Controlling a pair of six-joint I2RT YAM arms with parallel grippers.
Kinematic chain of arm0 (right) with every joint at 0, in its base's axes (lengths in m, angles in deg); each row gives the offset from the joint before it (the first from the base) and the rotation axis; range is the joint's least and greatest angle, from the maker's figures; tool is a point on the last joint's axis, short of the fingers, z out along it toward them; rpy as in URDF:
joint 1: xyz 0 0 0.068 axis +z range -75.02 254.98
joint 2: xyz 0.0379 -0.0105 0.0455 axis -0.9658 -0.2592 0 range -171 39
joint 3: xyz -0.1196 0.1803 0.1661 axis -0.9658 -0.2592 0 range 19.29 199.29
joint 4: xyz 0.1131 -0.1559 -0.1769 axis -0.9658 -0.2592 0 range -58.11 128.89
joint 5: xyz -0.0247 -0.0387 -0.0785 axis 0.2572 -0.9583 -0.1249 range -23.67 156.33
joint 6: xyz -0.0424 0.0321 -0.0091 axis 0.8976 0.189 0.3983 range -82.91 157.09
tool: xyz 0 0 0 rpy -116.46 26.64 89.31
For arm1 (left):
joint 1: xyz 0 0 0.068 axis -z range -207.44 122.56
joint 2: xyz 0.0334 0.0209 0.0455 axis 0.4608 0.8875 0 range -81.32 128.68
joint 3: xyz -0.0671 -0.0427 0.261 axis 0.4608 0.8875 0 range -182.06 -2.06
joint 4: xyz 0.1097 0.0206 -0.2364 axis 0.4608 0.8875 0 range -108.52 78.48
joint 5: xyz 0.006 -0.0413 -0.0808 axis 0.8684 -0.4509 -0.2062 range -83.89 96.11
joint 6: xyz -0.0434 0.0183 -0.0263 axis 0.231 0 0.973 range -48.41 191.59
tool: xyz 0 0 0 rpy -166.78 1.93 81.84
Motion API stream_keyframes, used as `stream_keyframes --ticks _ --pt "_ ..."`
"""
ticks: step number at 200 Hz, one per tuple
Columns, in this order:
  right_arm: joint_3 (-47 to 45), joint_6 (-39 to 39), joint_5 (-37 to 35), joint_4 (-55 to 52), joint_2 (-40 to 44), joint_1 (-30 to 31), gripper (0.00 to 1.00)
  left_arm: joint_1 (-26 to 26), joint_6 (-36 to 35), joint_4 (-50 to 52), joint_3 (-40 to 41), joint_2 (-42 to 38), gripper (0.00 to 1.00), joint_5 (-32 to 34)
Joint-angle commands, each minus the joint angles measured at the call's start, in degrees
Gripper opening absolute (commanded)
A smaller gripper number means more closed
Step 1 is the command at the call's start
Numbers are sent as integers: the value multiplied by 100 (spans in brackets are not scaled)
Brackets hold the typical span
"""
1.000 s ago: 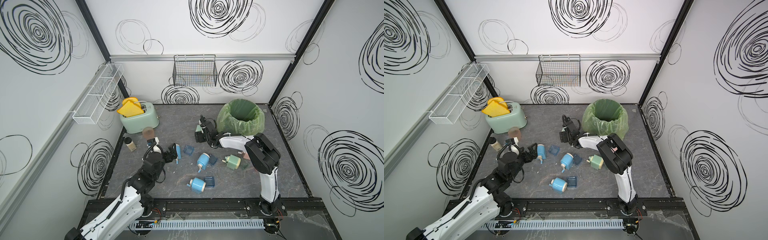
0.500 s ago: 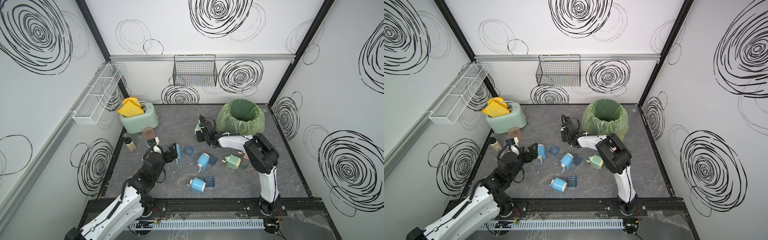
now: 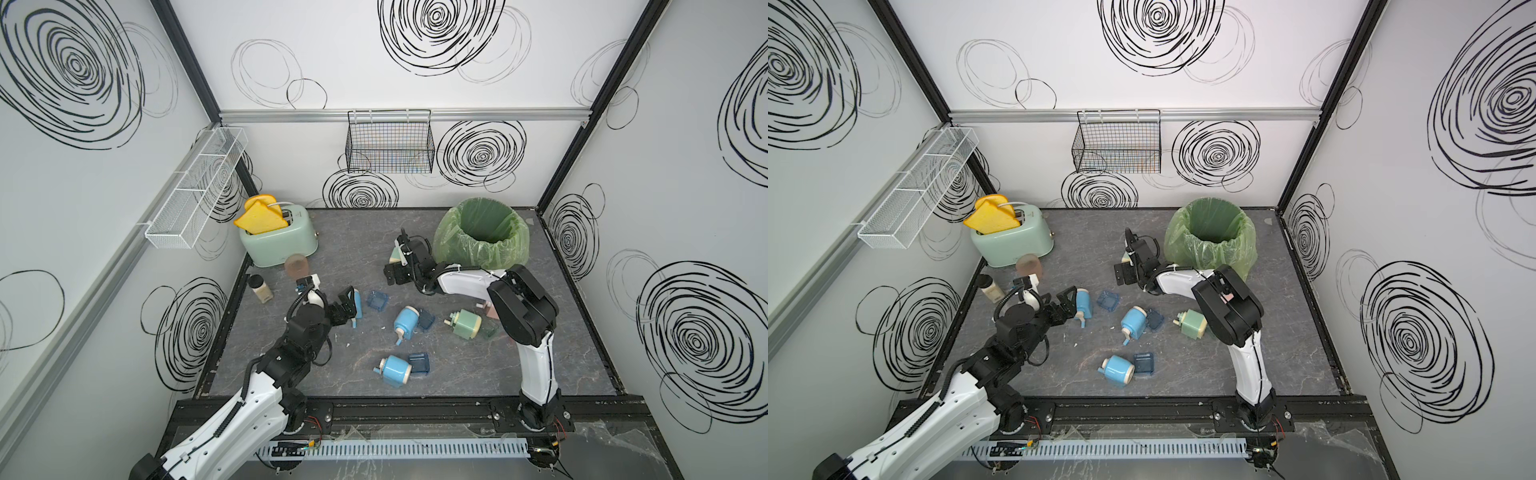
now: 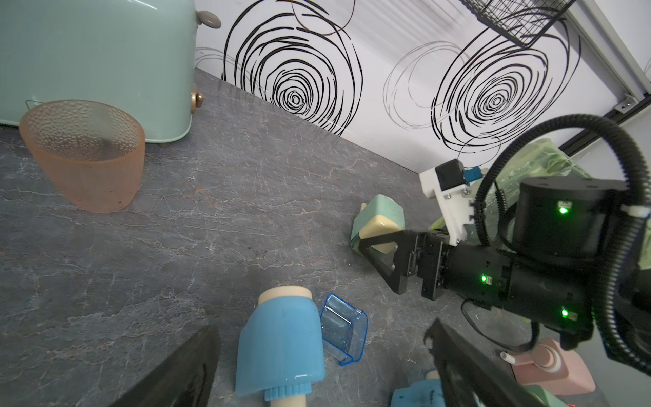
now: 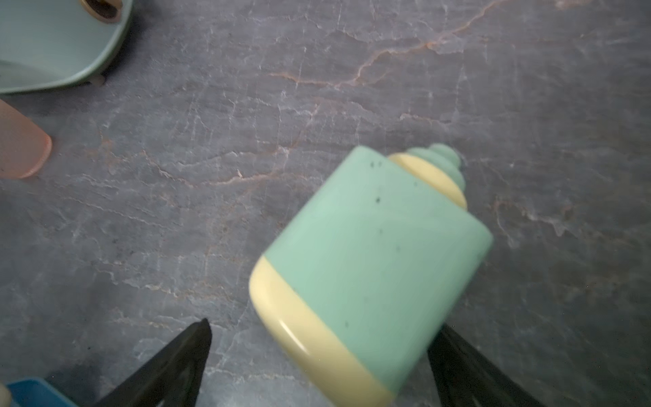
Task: Take out the pencil sharpener tray and clean the shavings
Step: Pick up the pencil sharpener from the center of the board.
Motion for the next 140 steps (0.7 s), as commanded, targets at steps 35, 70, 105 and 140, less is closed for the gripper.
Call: stream_keyframes --ticks 35,70,105,140 --pt "1299 300 852 -486 -688 -205 99 41 -67 -301 17 -10 97 -14" --pt "1008 355 388 -493 -510 -176 98 57 -58 -342 43 -1 97 -20" --pt "615 507 158 -333 -369 -156 100 58 -58 -381 36 15 97 -44" --pt "138 704 -241 61 -83 -84 88 64 -50 -441 40 68 97 -85"
